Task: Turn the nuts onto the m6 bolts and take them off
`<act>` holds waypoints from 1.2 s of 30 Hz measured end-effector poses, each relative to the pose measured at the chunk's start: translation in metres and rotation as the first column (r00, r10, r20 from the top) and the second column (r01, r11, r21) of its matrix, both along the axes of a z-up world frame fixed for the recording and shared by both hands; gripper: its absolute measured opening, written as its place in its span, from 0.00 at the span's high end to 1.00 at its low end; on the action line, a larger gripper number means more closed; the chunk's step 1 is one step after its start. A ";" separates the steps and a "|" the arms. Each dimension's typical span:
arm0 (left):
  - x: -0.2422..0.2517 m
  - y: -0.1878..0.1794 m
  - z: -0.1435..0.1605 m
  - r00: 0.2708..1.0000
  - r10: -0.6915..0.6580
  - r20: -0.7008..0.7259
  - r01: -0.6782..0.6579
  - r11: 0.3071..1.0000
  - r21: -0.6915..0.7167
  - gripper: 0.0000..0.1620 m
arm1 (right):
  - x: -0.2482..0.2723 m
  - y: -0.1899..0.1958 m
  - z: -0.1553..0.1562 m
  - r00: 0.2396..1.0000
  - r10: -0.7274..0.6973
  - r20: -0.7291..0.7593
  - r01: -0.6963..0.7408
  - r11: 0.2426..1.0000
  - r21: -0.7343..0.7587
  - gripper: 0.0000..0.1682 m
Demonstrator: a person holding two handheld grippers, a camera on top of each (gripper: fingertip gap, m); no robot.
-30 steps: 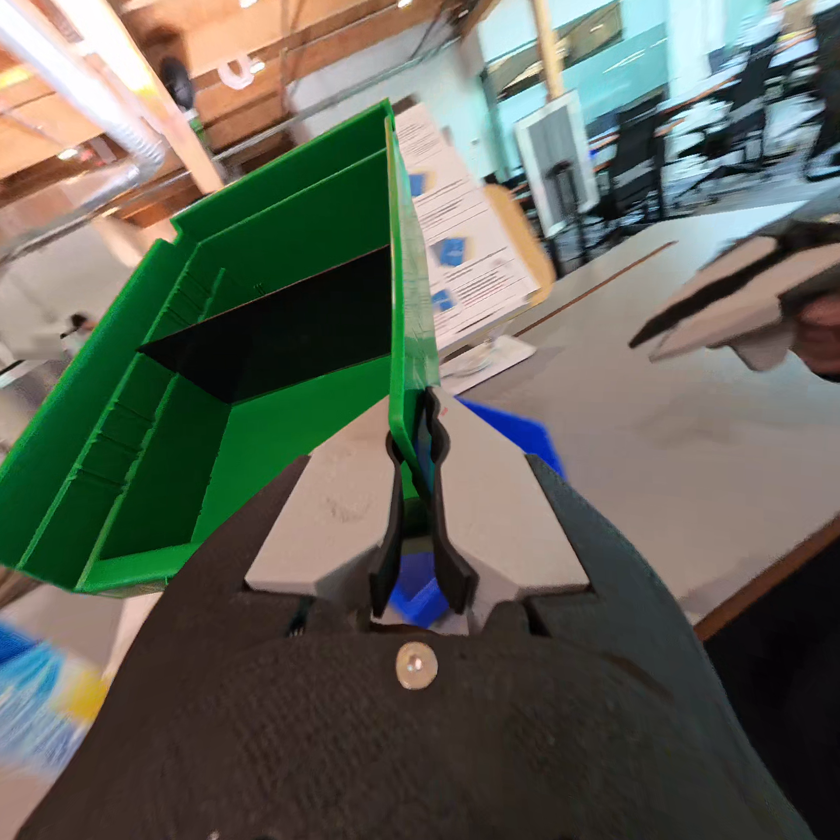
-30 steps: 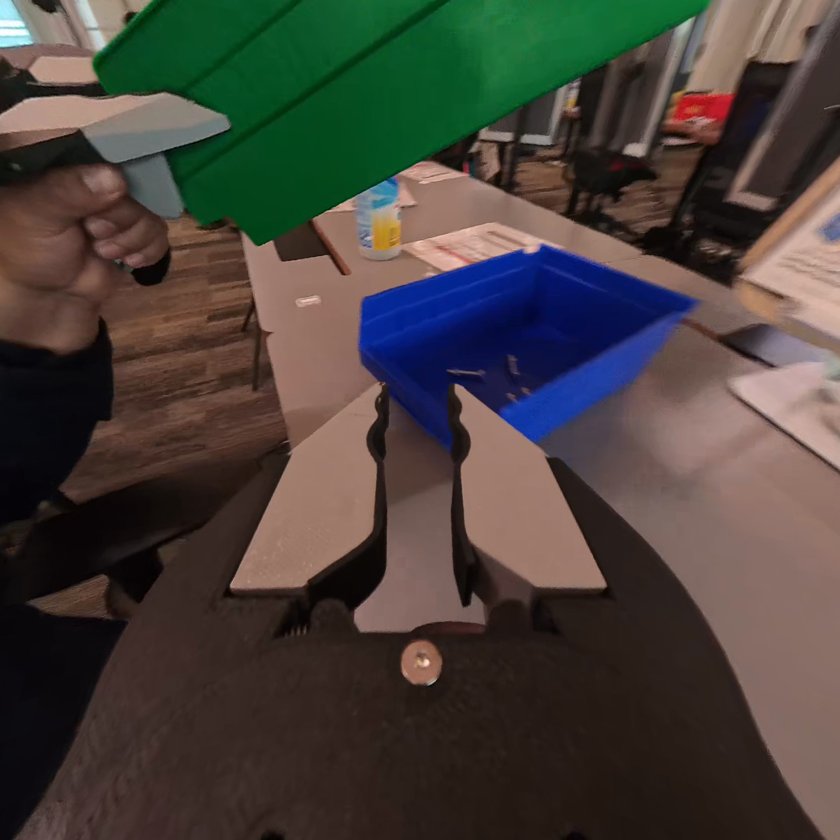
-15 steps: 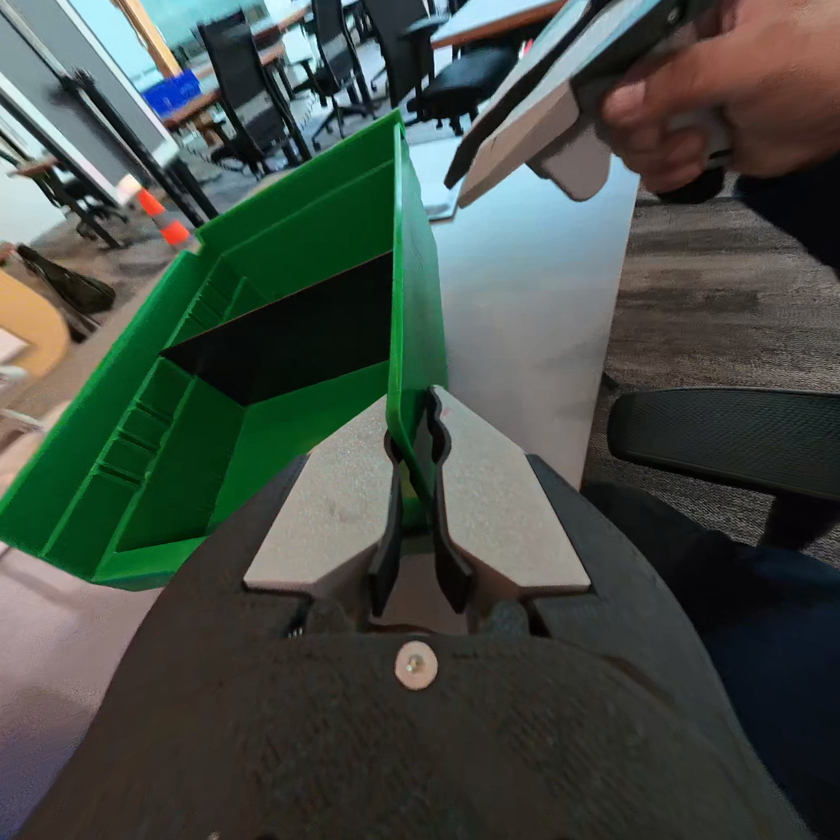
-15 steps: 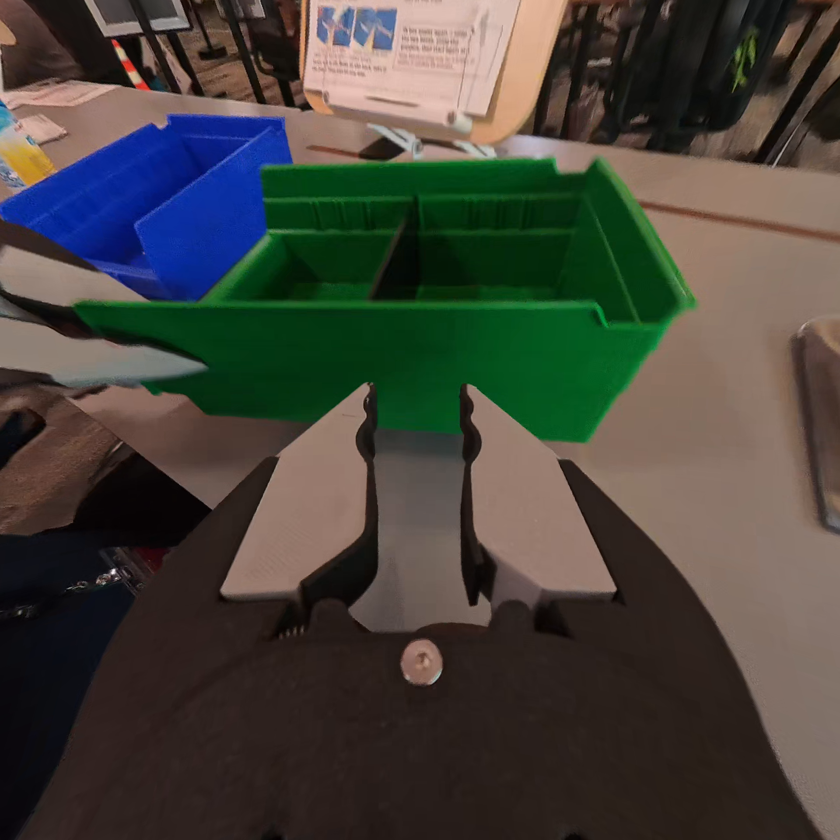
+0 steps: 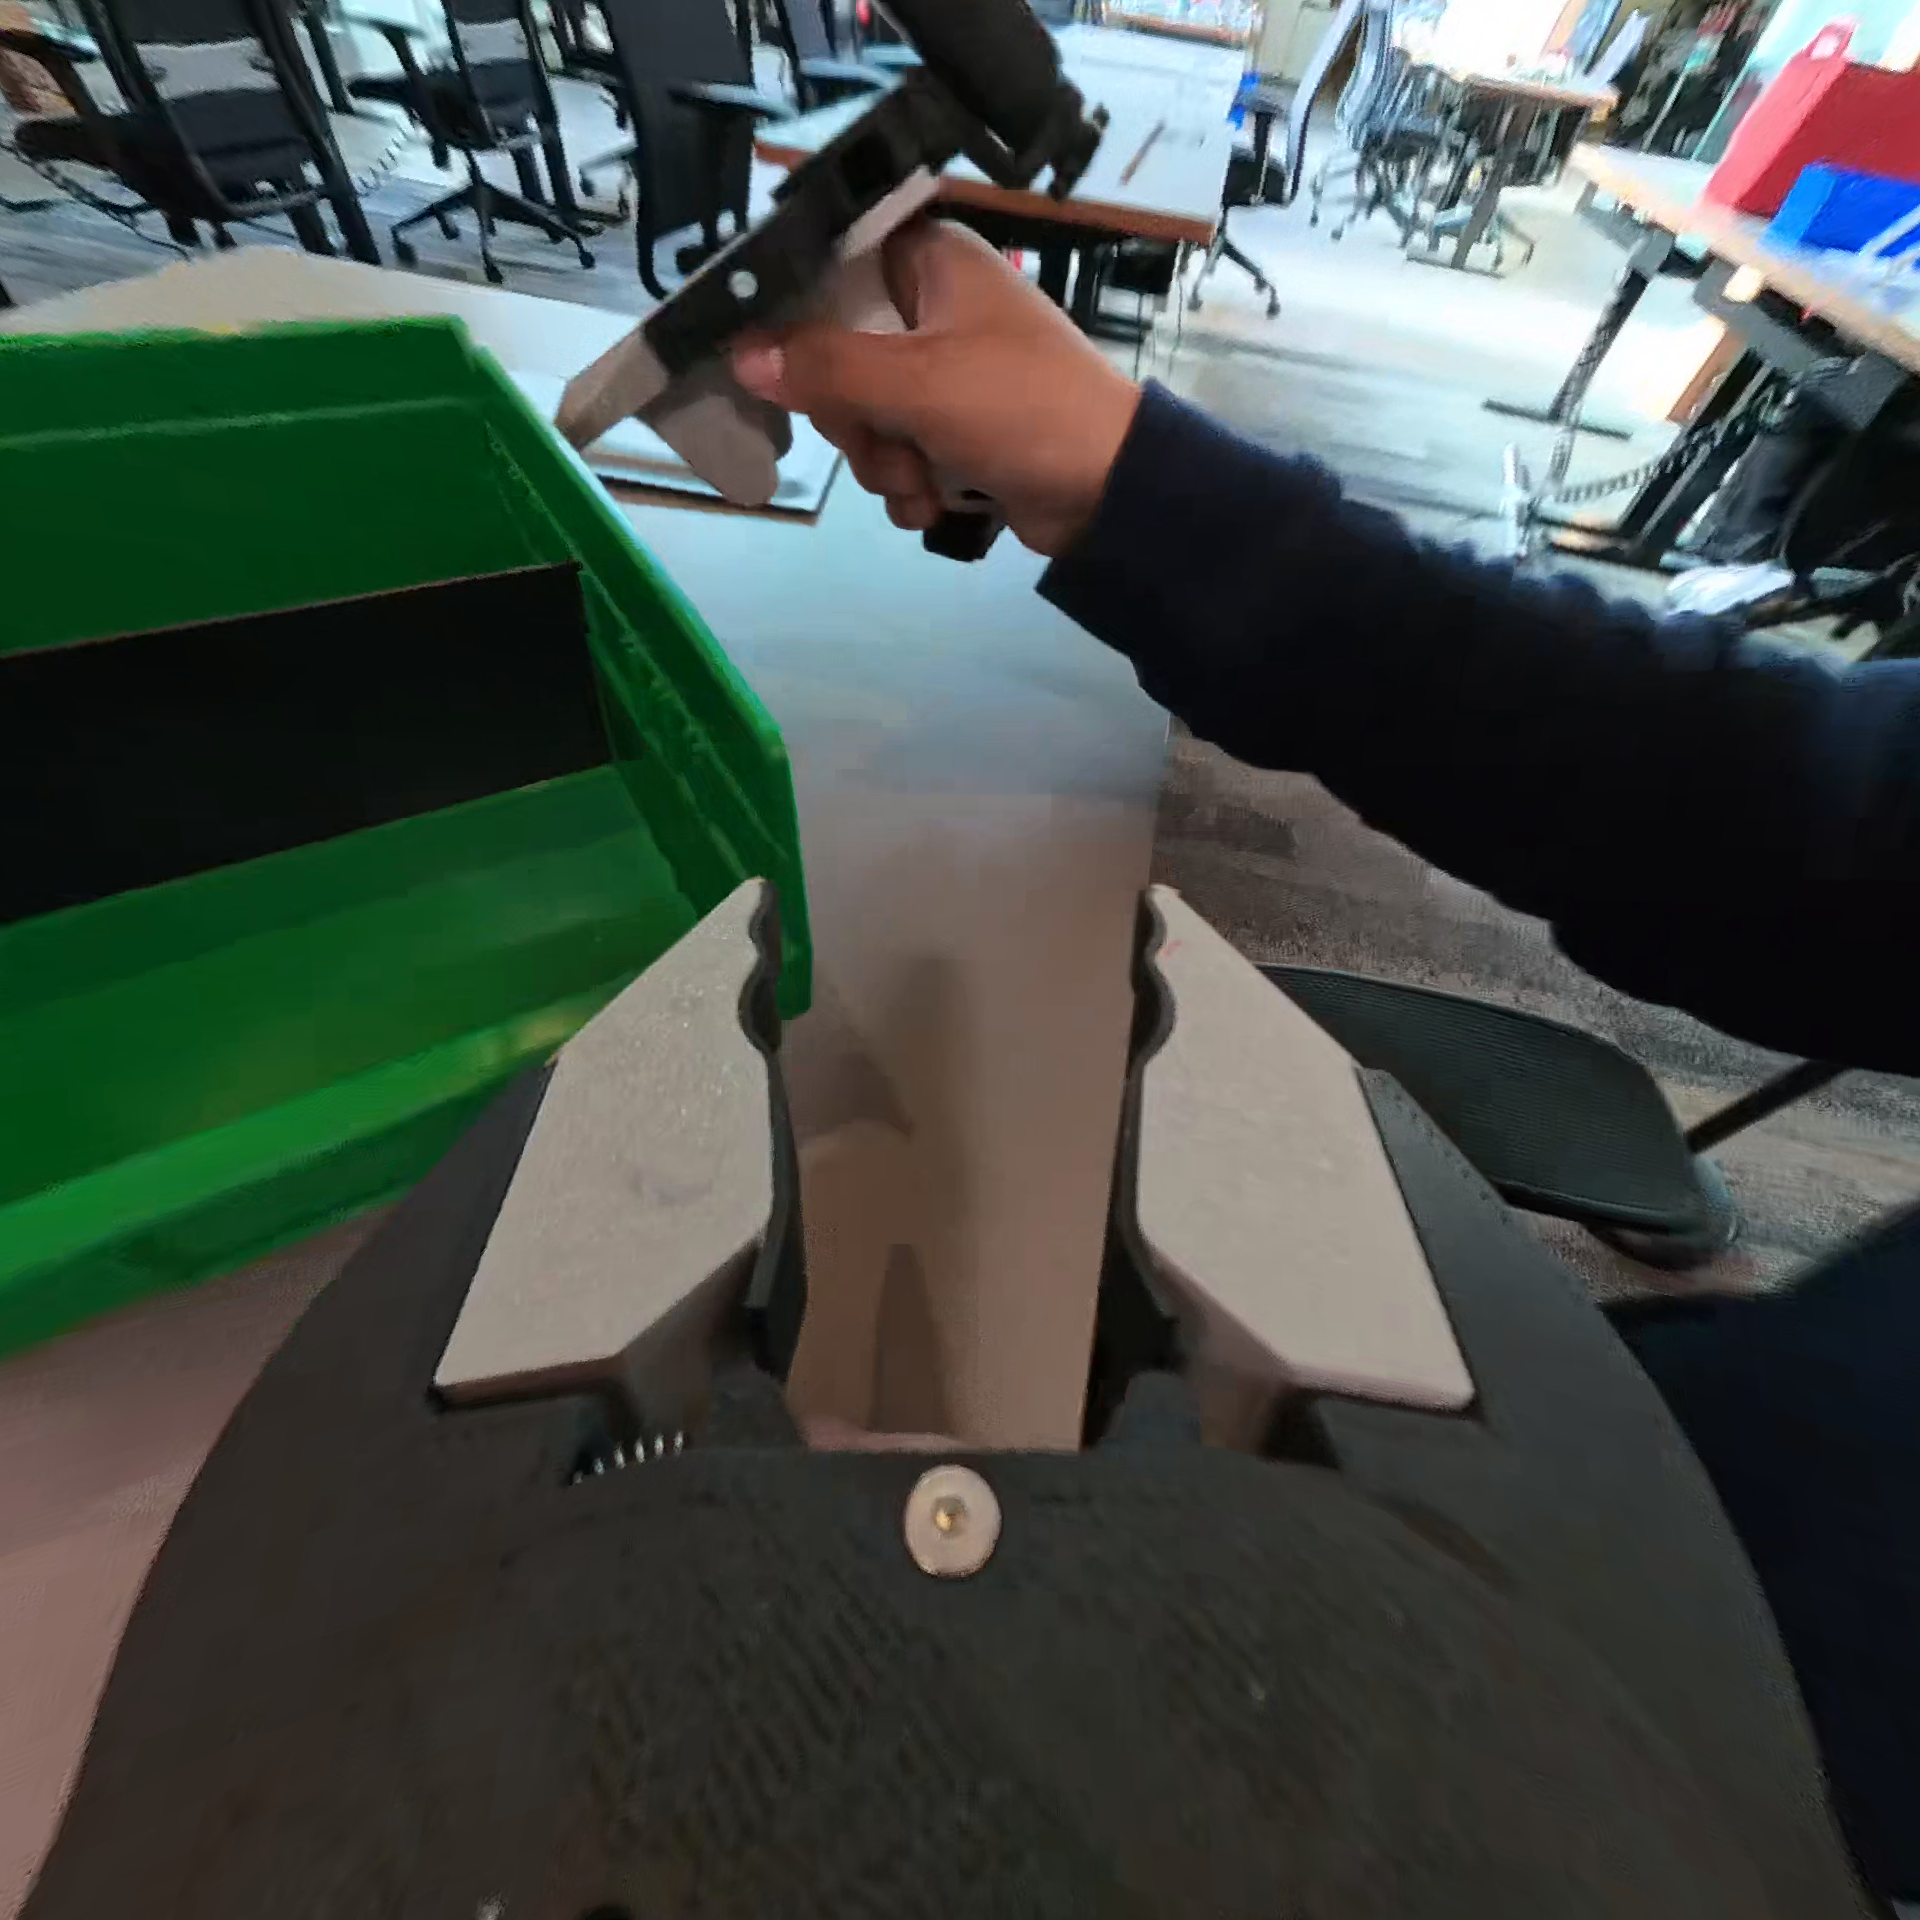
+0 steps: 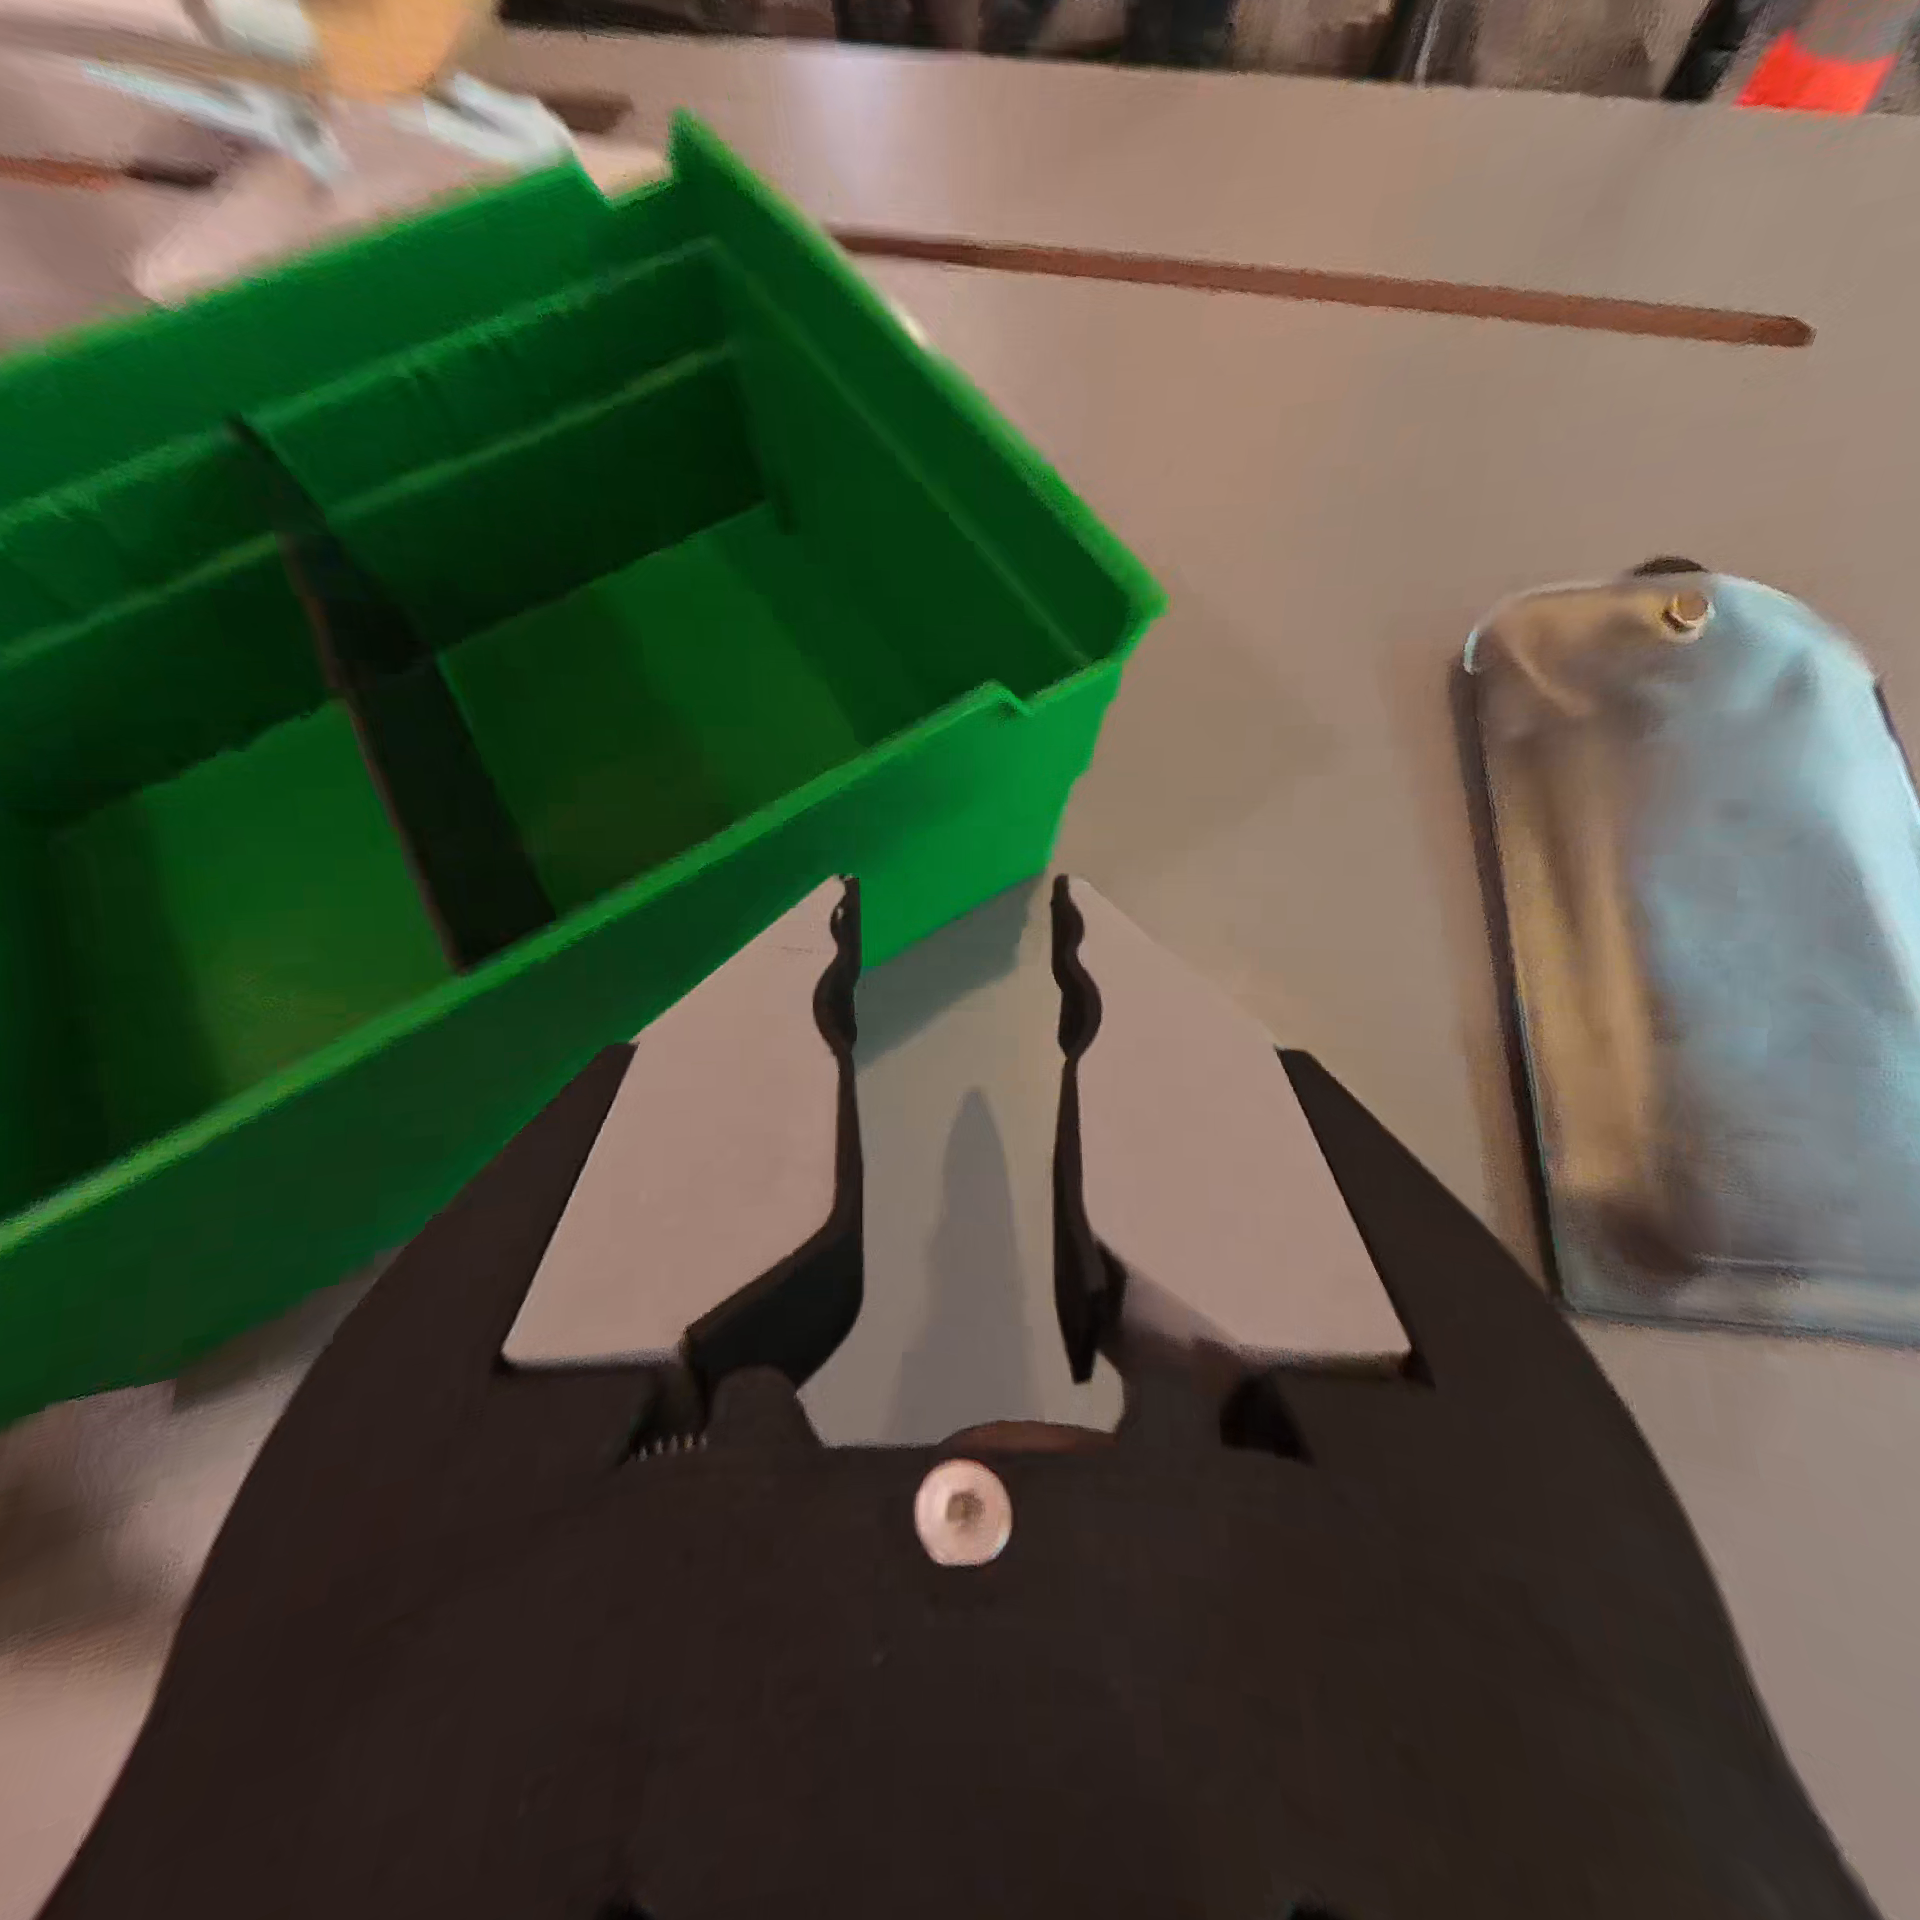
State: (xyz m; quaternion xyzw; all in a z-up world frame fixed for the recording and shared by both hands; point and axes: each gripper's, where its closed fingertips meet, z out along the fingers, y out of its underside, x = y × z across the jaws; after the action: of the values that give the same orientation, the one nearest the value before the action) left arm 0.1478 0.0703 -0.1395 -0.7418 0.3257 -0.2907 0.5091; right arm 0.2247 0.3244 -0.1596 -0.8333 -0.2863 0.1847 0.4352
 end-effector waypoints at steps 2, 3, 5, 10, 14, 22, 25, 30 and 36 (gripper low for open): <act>-0.035 -0.019 0.019 0.999 0.048 0.020 -0.049 0.998 0.043 0.60 | -0.005 -0.019 0.033 0.996 0.036 -0.079 -0.029 0.996 0.085 0.79; -0.055 -0.029 0.028 0.997 0.079 0.013 -0.080 0.995 0.066 0.60 | -0.009 -0.036 0.049 0.993 0.068 -0.097 -0.053 0.988 0.147 0.77; -0.106 -0.041 0.037 0.981 0.189 -0.042 -0.184 0.977 0.112 0.61 | -0.022 -0.081 0.069 0.981 0.172 -0.087 -0.151 0.967 0.206 0.76; -0.233 -0.051 0.009 0.848 0.451 -0.279 -0.450 0.890 0.071 0.56 | -0.088 -0.212 0.057 0.835 0.549 0.021 -0.548 0.828 0.119 0.70; -0.280 -0.046 -0.016 0.768 0.530 -0.360 -0.548 0.834 0.062 0.55 | -0.100 -0.205 0.007 0.797 0.425 0.430 -0.528 0.836 0.151 0.68; -0.351 -0.058 -0.047 0.677 0.594 -0.435 -0.657 0.754 0.007 0.55 | -0.012 -0.113 0.018 0.775 0.104 0.623 -0.315 0.919 0.239 0.61; -0.362 -0.066 -0.047 0.685 0.614 -0.392 -0.675 0.738 -0.022 0.54 | 0.036 -0.076 0.017 0.793 0.007 0.609 -0.156 0.969 0.192 0.63; -0.316 -0.049 -0.039 0.751 0.575 -0.323 -0.605 0.796 0.012 0.55 | -0.047 -0.140 0.024 0.903 0.371 0.215 -0.397 0.914 0.089 0.63; -0.282 0.013 -0.023 0.725 0.645 -0.242 -0.644 0.760 0.094 0.67 | -0.127 -0.159 -0.006 0.898 0.418 0.137 -0.431 0.899 0.075 0.58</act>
State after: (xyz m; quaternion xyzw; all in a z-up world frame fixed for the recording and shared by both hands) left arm -0.1345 0.0830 -0.1625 -0.8390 0.1124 0.0042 0.5324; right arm 0.0977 0.1655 -0.1653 -0.7364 -0.4957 0.2106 0.4095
